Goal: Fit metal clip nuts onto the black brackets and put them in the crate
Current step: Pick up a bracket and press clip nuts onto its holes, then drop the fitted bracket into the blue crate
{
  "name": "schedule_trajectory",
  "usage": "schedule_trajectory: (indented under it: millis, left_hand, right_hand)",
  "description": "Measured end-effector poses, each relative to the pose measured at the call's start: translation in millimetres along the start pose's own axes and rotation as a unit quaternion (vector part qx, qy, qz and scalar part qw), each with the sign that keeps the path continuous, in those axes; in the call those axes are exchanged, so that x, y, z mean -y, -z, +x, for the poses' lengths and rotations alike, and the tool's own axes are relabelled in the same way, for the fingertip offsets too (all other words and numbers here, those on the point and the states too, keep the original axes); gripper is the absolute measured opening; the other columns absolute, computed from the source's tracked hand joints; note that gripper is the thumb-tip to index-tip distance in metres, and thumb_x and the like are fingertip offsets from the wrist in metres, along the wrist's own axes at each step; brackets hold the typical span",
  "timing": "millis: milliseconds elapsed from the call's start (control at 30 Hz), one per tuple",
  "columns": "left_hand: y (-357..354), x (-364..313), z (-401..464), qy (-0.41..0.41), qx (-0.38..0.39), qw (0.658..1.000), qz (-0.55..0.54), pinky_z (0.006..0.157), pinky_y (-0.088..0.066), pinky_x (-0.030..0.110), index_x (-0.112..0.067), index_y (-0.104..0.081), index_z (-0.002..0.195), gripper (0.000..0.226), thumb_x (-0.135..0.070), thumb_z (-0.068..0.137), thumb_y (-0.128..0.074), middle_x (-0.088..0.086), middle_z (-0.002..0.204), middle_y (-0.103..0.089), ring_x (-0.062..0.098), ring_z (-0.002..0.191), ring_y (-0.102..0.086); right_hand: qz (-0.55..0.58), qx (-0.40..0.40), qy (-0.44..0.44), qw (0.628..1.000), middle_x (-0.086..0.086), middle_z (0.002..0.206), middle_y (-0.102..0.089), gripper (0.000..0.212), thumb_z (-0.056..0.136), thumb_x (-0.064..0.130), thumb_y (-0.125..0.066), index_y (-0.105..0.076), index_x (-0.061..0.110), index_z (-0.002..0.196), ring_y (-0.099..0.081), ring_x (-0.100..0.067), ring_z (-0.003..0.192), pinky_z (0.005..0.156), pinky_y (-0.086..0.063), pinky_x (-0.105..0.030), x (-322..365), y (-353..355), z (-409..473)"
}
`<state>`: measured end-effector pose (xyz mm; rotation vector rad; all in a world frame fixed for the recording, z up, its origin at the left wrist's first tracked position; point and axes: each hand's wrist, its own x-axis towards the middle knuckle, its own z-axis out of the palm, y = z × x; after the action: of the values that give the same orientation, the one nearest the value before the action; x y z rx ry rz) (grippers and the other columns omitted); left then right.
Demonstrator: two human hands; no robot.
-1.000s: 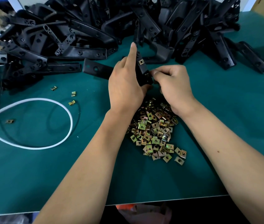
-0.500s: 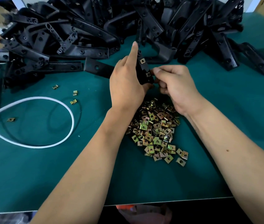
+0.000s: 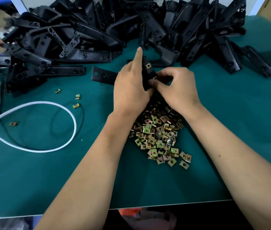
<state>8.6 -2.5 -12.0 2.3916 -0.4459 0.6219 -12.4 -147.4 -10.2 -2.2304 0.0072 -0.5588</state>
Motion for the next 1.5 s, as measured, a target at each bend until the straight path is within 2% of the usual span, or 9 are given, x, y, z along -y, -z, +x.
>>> schedule_trajectory:
  millis: [167,333,467,567,733,933,1033,1167,1500]
  left_hand:
    - [10.3,4.5,3.2,-0.055,-0.063,0.996,0.035,0.106,-0.037,0.030,-0.011,-0.043,0.152,0.079,-0.026,0.083,-0.080,-0.004,0.116,-0.067,0.021,0.115,-0.055]
    - [23.1,19.3,8.4,0.098,-0.183,0.977,0.040,0.099,-0.043,0.030,-0.016,-0.063,0.126,0.049,-0.047,0.088,-0.070,0.000,0.119,-0.063,0.020,0.113,-0.055]
    - [23.1,18.7,10.5,0.221,-0.113,0.932,-0.264,0.077,-0.062,0.043,-0.013,-0.063,0.096,0.022,-0.028,0.089,-0.077,0.001,0.090,-0.073,0.015,0.072,-0.073]
    - [21.1,16.9,9.1,0.201,-0.086,0.940,-0.263,0.073,-0.063,0.046,-0.014,-0.060,0.090,0.019,-0.023,0.088,-0.077,-0.002,0.078,-0.072,0.014,0.060,-0.073]
    - [14.2,7.3,6.1,0.166,-0.065,0.946,-0.270,0.066,-0.064,0.044,-0.026,-0.056,0.080,0.022,-0.026,0.086,-0.077,0.000,0.078,-0.073,0.016,0.063,-0.073]
    - [4.8,-3.9,3.3,0.199,-0.052,0.935,-0.290,0.069,-0.064,0.046,-0.021,-0.059,0.083,0.020,-0.022,0.087,-0.079,0.005,0.080,-0.074,0.020,0.066,-0.075]
    - [-3.2,-27.3,4.0,0.195,-0.020,0.923,-0.332,0.068,-0.065,0.044,-0.018,-0.062,0.082,0.018,-0.020,0.086,-0.080,0.003,0.078,-0.074,0.019,0.065,-0.075]
    - [-25.0,-91.2,5.0,0.147,0.047,0.903,-0.401,0.067,-0.065,0.043,-0.015,-0.067,0.085,0.014,-0.020,0.086,-0.080,0.001,0.077,-0.074,0.020,0.068,-0.075]
    - [-96.8,-345.1,-107.6,-0.022,0.345,0.804,-0.484,0.080,-0.060,0.044,-0.009,-0.064,0.092,0.023,-0.025,0.087,-0.079,0.009,0.090,-0.075,0.027,0.087,-0.073]
  right_hand:
    - [-0.030,-0.031,-0.017,0.999,0.006,0.097,-0.074,0.017,0.092,0.028,-0.076,-0.079,0.018,0.106,-0.066,-0.010,0.088,0.077,-0.048,-0.018,-8.5,1.4,4.7]
    - [-0.017,-0.057,-0.065,0.996,0.004,0.101,-0.073,0.020,0.097,0.028,-0.070,-0.079,0.015,0.110,-0.064,-0.010,0.092,0.076,-0.041,-0.009,-17.3,5.1,9.7]
    - [0.012,-0.046,-0.069,0.997,0.018,0.089,-0.065,0.020,0.096,0.029,-0.071,-0.077,0.017,0.110,-0.060,0.003,0.083,0.068,-0.037,0.003,-15.7,4.4,8.9]
    - [0.053,-0.044,-0.068,0.995,0.021,0.094,-0.064,0.030,0.094,0.034,-0.073,-0.069,0.023,0.122,-0.062,0.007,0.090,0.076,-0.043,-0.001,-11.7,5.9,5.7]
    - [0.088,-0.065,-0.054,0.993,0.000,0.111,-0.075,0.028,0.096,0.021,-0.072,-0.070,0.009,0.121,-0.070,-0.014,0.108,0.098,-0.054,-0.030,-7.1,10.1,4.9]
    - [0.046,-0.081,-0.067,0.993,0.002,0.066,-0.058,0.023,0.093,0.019,-0.074,-0.061,0.005,0.080,-0.048,-0.007,0.062,0.062,-0.040,-0.023,-11.9,26.6,0.0]
    - [0.050,-0.088,-0.093,0.991,-0.015,0.073,-0.064,0.031,0.088,0.025,-0.076,-0.059,-0.001,0.080,-0.047,-0.010,0.066,0.063,-0.042,-0.030,-21.2,59.1,-8.0]
    - [0.102,-0.151,-0.140,0.973,0.005,0.092,-0.075,0.024,0.084,0.035,-0.079,-0.076,0.018,0.100,-0.066,-0.004,0.088,0.085,-0.052,-0.027,-40.6,131.0,-36.1]
    - [0.226,-0.379,-0.233,0.867,-0.001,0.092,-0.079,0.015,0.100,0.007,-0.059,-0.068,0.009,0.112,-0.070,-0.020,0.089,0.087,-0.058,-0.036,-117.7,332.4,-223.2]
